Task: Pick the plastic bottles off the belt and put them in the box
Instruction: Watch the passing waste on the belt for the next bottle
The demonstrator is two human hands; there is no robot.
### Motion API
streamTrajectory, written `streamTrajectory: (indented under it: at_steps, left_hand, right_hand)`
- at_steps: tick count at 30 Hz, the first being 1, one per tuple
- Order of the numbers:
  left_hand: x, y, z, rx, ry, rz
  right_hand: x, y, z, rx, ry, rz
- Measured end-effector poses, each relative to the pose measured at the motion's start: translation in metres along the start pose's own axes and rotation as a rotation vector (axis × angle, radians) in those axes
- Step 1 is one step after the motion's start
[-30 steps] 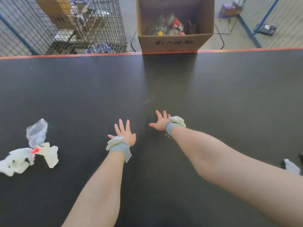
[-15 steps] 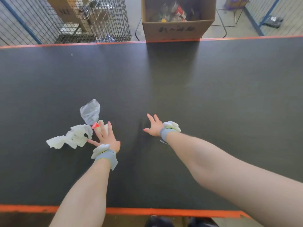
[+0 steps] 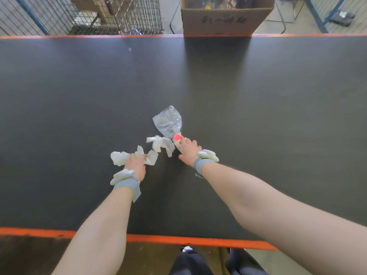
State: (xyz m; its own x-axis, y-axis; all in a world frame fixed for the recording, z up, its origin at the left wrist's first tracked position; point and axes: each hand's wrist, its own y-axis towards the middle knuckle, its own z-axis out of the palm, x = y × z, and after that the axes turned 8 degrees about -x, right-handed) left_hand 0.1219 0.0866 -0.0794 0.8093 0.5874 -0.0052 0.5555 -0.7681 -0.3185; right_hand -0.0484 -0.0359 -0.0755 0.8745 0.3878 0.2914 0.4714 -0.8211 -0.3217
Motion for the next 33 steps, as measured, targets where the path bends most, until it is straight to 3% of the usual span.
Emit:
streamTrajectory:
  at_steps: [3,5,8,11,13,16,21,23,25,27,33]
  left_hand:
    - [-0.01,0.007,-0.011,-0.117,-0.117,-0.014]
    - [-0.017,0.011,-0.014,-0.087,-0.165,-0.02]
    - [-0.026,0.009,-0.012,0.108,-0.069,0.052]
    - [-0.032,0.004,-0.004,0.223,-0.034,0.105]
    - [-0.04,-0.001,-0.004,0.306,0.001,0.132]
    - [-0.052,-0.012,-0.017,0.403,-0.015,0.147]
    - [-0.053,-0.013,-0.03,0.178,-0.275,0.079]
    - [-0.047,-0.014,-0.031,0.159,-0.244,0.06]
    - [-0.038,-0.017,-0.031,0.132,-0.155,0.063]
    - [-0.025,-0.021,-0.031,0.09,-0.091,0.041]
    - [0.026,-0.035,-0.023,0.015,0.0,-0.268]
  right_hand:
    - [-0.007,0.007,-0.014,-0.229,0.137,0.084]
    - [-0.011,0.01,-0.02,-0.276,0.235,0.055]
    - [-0.016,0.012,-0.022,-0.042,0.243,0.026]
    - [-0.025,0.004,-0.011,0.282,-0.144,0.014]
    - [-0.034,-0.004,-0.002,0.305,-0.286,0.021]
    - [-0.047,-0.013,-0.007,0.126,-0.171,0.084]
    - [-0.036,-0.023,-0.026,0.013,0.336,0.046]
    - [-0.027,-0.027,-0.025,0.115,0.277,-0.034]
    - [-0.022,-0.03,-0.021,0.202,0.066,-0.176]
    - [-0.015,-0.031,-0.017,0.207,-0.088,-0.257]
    - [0.011,-0.026,-0.021,0.115,-0.037,-0.224]
